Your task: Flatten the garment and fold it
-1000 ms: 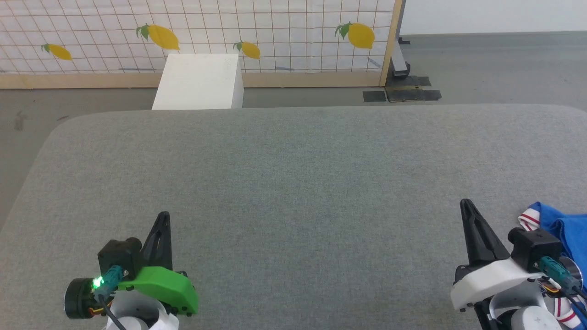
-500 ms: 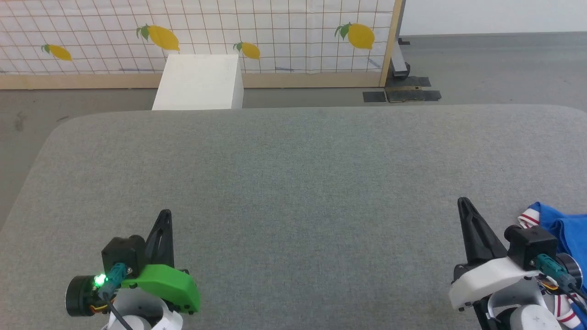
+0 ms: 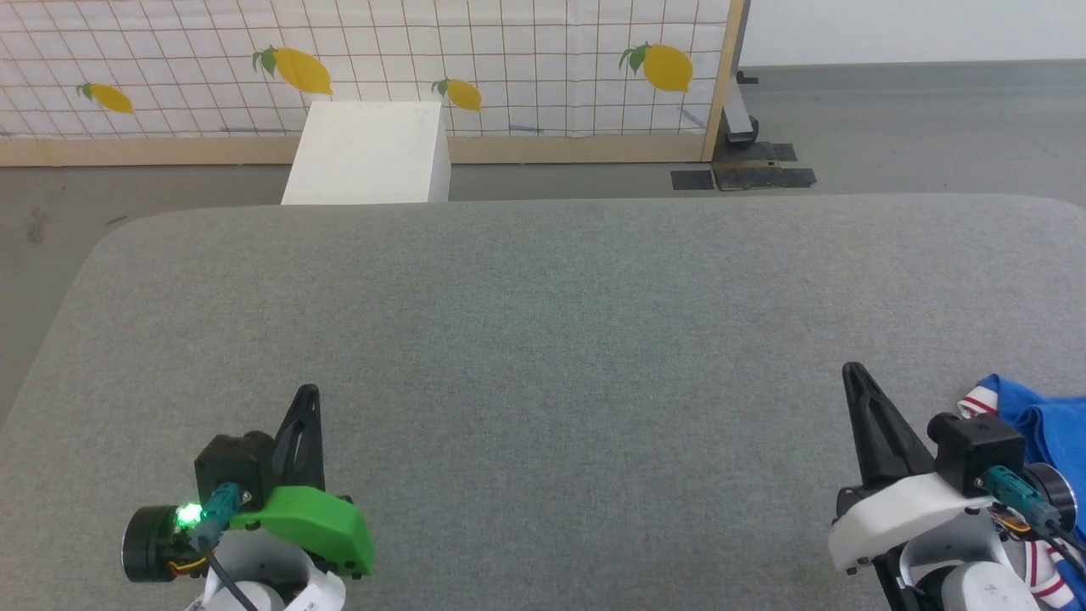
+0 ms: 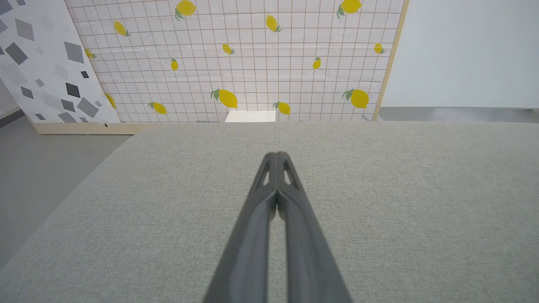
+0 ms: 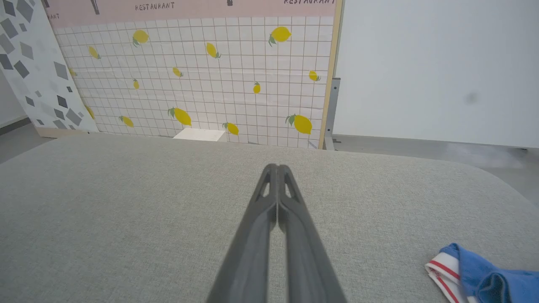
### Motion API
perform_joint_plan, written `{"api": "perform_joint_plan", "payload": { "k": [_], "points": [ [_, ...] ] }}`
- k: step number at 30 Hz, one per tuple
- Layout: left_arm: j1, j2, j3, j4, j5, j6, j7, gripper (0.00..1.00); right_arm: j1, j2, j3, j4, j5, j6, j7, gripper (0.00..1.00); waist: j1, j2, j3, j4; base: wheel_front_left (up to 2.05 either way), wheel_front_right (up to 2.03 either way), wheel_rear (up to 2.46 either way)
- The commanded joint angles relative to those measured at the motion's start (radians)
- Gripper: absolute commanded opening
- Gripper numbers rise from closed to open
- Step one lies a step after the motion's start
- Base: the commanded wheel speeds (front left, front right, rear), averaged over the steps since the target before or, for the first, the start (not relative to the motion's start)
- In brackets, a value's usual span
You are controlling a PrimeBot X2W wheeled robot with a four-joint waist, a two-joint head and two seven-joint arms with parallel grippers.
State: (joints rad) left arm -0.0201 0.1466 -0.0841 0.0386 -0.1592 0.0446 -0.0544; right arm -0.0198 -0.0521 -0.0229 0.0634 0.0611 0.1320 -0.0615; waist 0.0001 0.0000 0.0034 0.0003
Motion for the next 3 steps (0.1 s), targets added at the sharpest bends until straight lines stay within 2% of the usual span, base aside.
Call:
{"api": "perform_joint_plan", "payload": {
  "k": [1,3],
  "points": [
    [0.014,-0.012,0.007,-0.006,0.014,-0.005,0.002,0.00,0.014,0.001,0.003,-0.010,-0.010,-0.001,0.004,0.00,-0.0001,0.0000,0.000,0.000,0.00,0.00,0.00],
    [0.014,-0.016,0.011,-0.008,0.022,-0.007,0.005,0.00,0.014,0.001,0.004,-0.013,-0.013,-0.001,0.008,0.00,-0.0001,0.0000,0.000,0.000,0.00,0.00,0.00]
  ]
}}
